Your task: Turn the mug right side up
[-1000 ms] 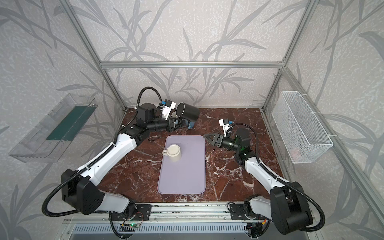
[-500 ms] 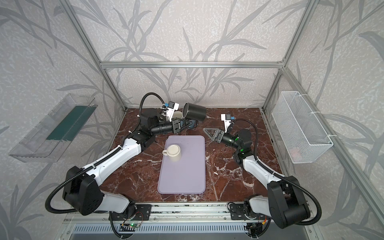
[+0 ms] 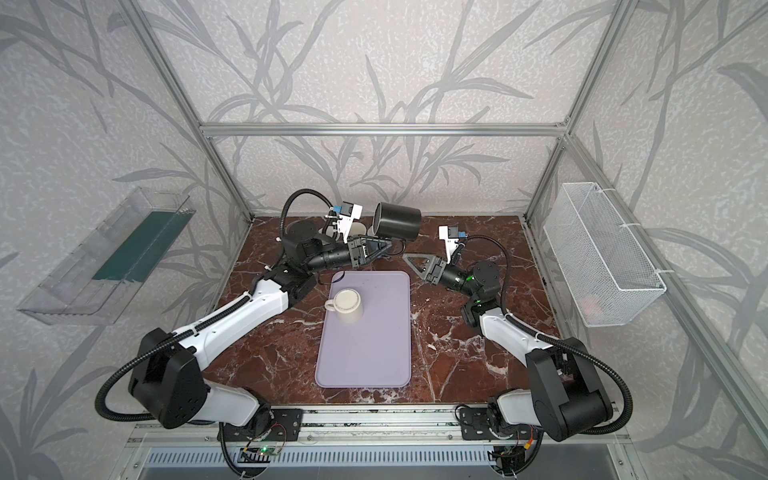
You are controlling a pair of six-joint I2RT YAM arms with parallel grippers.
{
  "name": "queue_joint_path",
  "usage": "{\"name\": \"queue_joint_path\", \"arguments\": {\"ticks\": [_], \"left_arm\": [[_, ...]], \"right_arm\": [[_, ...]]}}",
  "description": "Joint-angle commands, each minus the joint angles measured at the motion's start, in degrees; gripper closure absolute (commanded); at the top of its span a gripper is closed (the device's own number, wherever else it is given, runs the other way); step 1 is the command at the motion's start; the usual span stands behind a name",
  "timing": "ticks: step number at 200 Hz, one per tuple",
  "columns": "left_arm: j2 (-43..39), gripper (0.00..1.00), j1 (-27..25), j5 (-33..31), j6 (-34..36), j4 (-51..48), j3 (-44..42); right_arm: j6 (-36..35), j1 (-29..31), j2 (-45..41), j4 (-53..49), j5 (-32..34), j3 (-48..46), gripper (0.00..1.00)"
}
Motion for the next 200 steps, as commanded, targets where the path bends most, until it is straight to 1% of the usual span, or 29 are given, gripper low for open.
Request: {"name": "queue_joint_path", "arguments": {"ticks": [1, 31, 88, 106, 200], "left_arm": [[-0.7, 1.0, -0.4, 1.2, -0.8, 8.2, 0.5], [-0.4, 1.0, -0.7, 2.4, -2.4, 10.4, 0.2], [-0.1, 1.0, -1.4, 2.7, -3.0, 11.7, -0.8], [0.3, 1.0, -1.4, 3.1, -4.2, 13.7, -1.0], [1.7, 1.0, -2.2, 4.7, -6.8, 16.8, -0.7]], "right_arm": [[-0.1, 0.2, -1.6, 3.1, -0.5, 1.6, 0.44], [-0.4, 0.2, -2.3, 2.7, -0.5, 1.9, 0.47], [-0.2, 0.2, -3.2, 2.7, -1.3, 3.0, 0.5], [-0.2, 0.2, -3.3, 2.4, -1.5, 3.2, 0.53], [0.2, 0.1, -3.8, 3.6, -1.9, 3.4, 0.71]]}}
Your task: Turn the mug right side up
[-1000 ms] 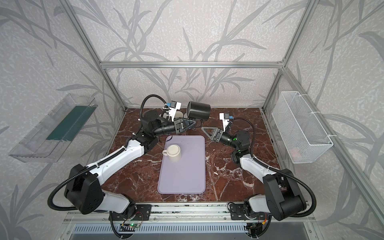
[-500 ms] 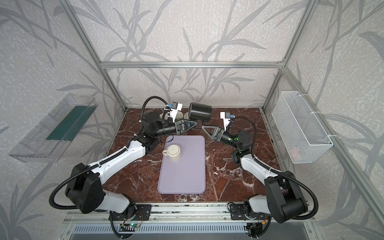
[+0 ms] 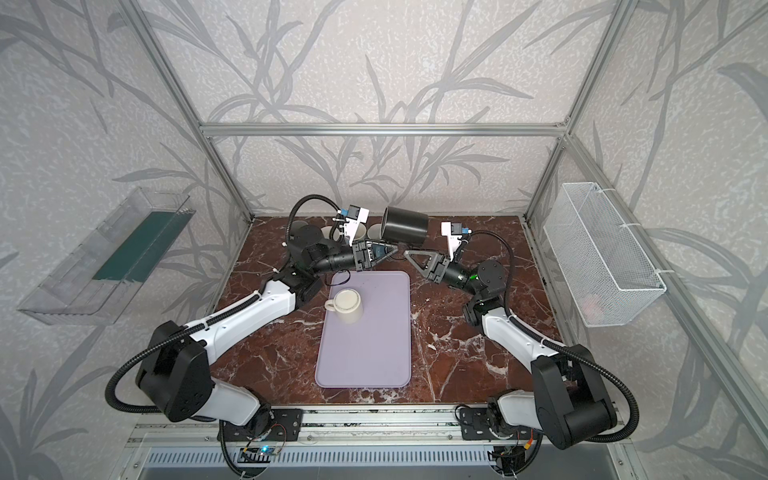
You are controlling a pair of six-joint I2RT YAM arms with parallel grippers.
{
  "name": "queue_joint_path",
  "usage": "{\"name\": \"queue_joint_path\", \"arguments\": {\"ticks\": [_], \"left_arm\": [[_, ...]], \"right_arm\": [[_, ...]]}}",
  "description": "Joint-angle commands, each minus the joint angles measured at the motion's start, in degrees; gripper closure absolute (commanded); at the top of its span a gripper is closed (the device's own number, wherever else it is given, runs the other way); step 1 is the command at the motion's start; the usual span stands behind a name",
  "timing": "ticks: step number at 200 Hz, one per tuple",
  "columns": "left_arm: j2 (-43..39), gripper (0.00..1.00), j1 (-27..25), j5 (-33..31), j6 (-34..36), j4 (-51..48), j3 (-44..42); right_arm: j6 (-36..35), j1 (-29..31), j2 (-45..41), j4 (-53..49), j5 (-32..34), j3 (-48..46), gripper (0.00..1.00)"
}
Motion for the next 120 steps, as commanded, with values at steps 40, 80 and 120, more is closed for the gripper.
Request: {"name": "queue_joint_path", "arguments": {"ticks": [40, 80, 120], "left_arm": [[0.7, 1.0, -0.6, 2.8, -3.1, 11.6, 0.7], [2.2, 1.0, -0.6, 4.1, -5.7, 15.0, 1.1], [2.6, 1.0, -0.6, 4.3, -6.1, 15.6, 1.2]], "right_arm": [[0.3, 0.1, -2.0, 3.2, -1.0, 2.0, 0.77], [0.3, 0.0, -2.9, 3.1, -1.1, 2.0, 0.83], [1.3, -0.2, -3.2, 4.0, -1.0, 1.9, 0.91]]}}
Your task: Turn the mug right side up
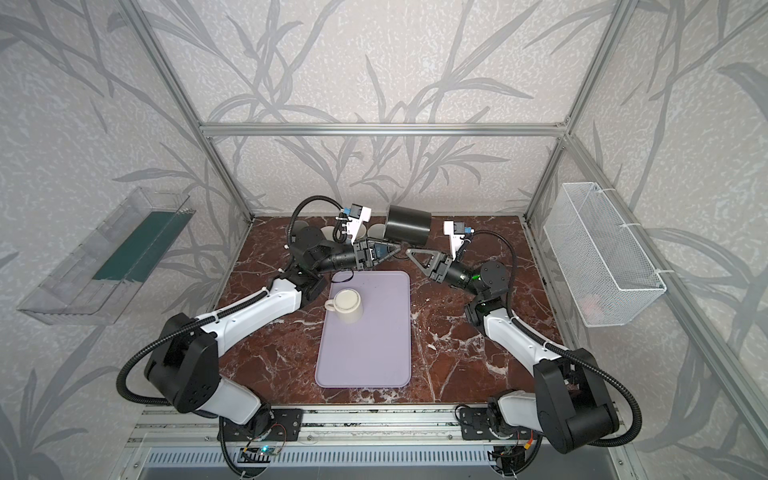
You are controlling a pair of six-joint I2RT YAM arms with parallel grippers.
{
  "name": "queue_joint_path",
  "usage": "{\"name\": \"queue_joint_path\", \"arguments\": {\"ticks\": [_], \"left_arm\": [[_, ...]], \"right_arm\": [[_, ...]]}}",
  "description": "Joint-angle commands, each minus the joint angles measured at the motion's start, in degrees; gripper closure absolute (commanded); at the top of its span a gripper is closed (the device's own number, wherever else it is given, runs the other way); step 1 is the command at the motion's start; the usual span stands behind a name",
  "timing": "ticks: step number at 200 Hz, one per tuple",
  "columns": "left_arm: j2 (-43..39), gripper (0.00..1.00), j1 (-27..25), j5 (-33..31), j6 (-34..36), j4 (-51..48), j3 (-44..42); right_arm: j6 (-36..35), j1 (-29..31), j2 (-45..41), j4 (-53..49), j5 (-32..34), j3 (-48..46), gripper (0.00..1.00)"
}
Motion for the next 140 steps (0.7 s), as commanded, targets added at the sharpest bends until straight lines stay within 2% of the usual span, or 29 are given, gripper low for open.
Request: {"name": "queue_joint_path", "arguments": {"ticks": [1, 11, 38, 71, 140], "left_arm": [[-0.4, 1.0, -0.5, 1.4, -1.9, 6.9, 1.2], [-0.3, 1.0, -0.5, 1.4, -1.9, 6.9, 1.3], [0.1, 0.89, -0.5, 1.3, -2.1, 7.0, 1.7], [0.7, 0.73, -0.5, 1.3, -2.8, 7.4, 1.9], [1.3, 0.66, -0.4, 1.3, -2.8, 6.8, 2.3]], "right_arm": [[-0.1, 0.1, -2.0, 3.9, -1.0, 1.9, 0.91], [0.3, 0.1, -2.0, 4.0, -0.9, 1.9, 0.92], [0.8, -0.1, -2.4, 1.7, 0.0, 1.9, 0.96], [-1.3, -0.1, -3.7, -3.6, 0.3, 2.1, 0.99], [-9.9, -0.1, -8.7, -20.8, 2.1, 3.6, 1.0]]}}
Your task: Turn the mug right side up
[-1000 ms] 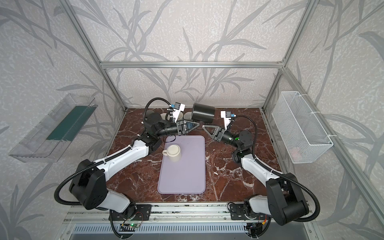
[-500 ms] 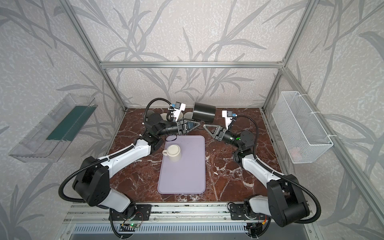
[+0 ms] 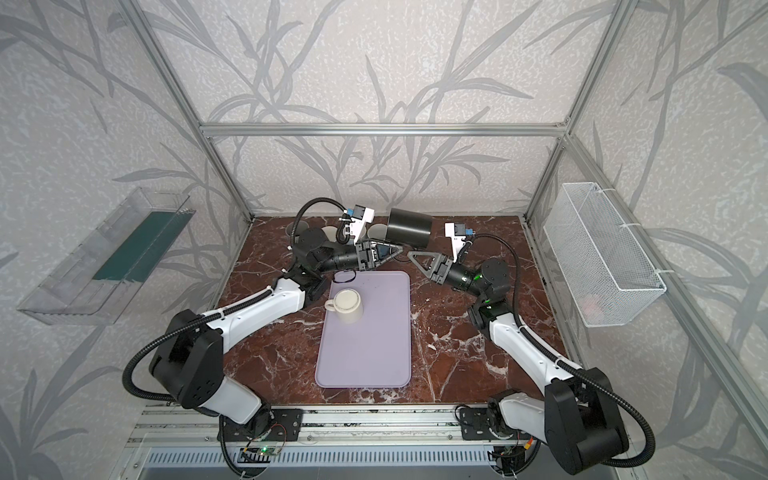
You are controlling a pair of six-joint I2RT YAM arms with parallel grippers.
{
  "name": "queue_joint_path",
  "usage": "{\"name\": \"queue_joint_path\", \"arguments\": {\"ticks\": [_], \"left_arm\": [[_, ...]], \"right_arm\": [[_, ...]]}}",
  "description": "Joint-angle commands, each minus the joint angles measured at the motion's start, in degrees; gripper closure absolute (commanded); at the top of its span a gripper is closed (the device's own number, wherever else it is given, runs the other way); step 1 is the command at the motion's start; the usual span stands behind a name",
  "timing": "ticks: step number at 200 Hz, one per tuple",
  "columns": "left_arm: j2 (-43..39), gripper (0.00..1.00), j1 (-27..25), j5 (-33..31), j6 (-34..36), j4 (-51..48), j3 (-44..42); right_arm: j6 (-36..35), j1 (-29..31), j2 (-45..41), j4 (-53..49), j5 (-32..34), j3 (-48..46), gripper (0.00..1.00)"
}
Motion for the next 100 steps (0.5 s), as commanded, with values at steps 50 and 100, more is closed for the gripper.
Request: {"name": "queue_joint_path", "arguments": {"ticks": [50, 100], "left_arm": [[-1.3, 0.65, 0.0, 0.6, 2.4, 0.7, 0.8], [-3.8, 0.65, 0.1, -0.6, 9.0, -7.6, -2.1]], "right_arm": [[-6.6, 0.0, -3.2, -11.0, 1.1, 3.1, 1.0], [-6.7, 0.0, -3.6, -12.4, 0.9, 2.6, 1.0]]}}
